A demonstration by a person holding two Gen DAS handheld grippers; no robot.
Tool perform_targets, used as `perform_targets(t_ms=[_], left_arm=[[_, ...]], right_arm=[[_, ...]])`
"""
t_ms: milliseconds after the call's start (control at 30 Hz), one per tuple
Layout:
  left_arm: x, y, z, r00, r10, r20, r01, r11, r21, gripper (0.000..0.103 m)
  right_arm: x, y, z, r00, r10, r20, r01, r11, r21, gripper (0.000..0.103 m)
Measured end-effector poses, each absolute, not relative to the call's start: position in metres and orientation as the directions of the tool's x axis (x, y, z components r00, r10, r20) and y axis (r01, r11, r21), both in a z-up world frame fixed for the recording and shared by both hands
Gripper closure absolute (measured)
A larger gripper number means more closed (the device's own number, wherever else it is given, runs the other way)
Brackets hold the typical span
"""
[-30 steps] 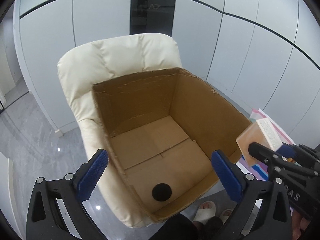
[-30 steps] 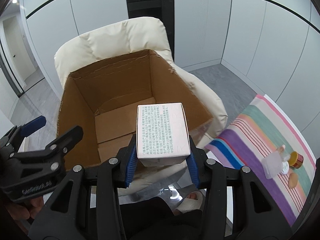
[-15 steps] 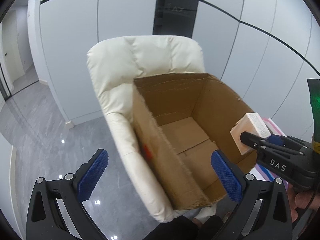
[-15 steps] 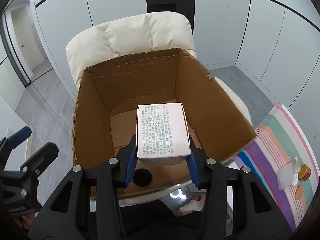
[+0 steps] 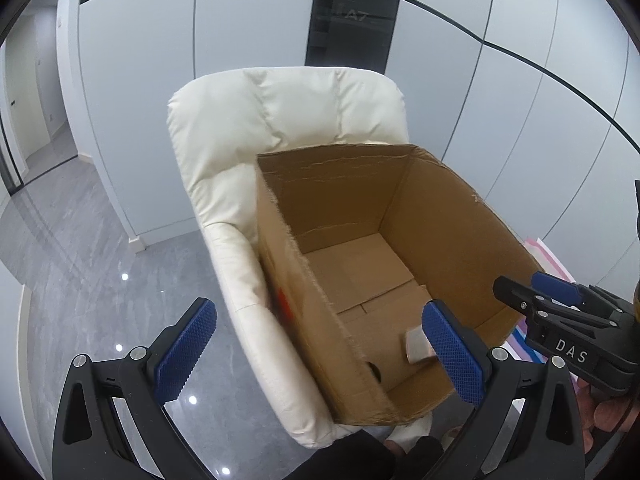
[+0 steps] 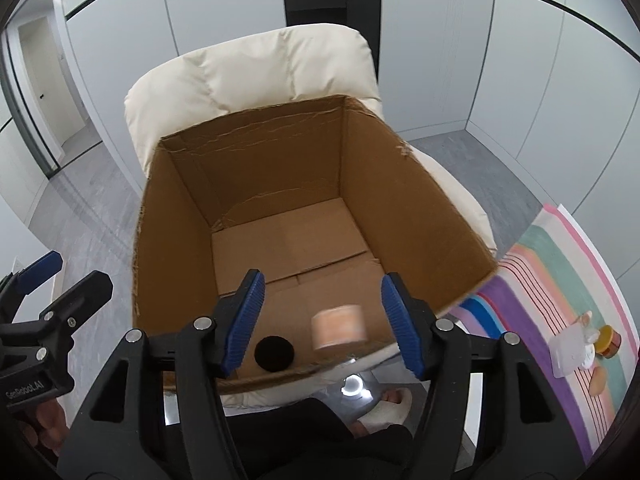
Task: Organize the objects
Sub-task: 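Open the left tool dropping the black sponge while the right tool releases the beige box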
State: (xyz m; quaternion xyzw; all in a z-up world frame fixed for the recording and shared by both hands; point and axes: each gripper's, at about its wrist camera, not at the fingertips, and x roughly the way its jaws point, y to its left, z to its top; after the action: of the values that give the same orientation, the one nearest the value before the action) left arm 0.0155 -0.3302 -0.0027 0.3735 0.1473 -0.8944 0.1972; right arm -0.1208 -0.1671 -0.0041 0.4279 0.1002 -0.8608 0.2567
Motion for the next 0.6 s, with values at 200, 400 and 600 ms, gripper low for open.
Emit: perform_targets(t_ms=[200, 400, 600], left_arm=[[-0.001, -0.308, -0.003, -0.648, -0.219, -0.730, 0.426, -0.898, -0.108, 0.000], [-0.015, -0.291, -0.004, -0.643, -0.204, -0.738, 0.406, -0.908, -0.103, 0.000], [-0.025, -0.277, -0.003, -0.645, -0.192, -0.740, 0.386, -0.917, -0.098, 0.000]], right_arm=[[-0.127, -0.140, -0.003, -0.525, -0.329, -0.785, 0.490, -0.871, 0.037, 0.034], [-0.131, -0.115, -0.002, -0.548, -0.309, -0.778, 0.455, -0.890, 0.034, 0.026], [-0.136, -0.088, -0.003, -0.558, -0.296, -0.775, 0.417, -0.908, 0.046, 0.020]])
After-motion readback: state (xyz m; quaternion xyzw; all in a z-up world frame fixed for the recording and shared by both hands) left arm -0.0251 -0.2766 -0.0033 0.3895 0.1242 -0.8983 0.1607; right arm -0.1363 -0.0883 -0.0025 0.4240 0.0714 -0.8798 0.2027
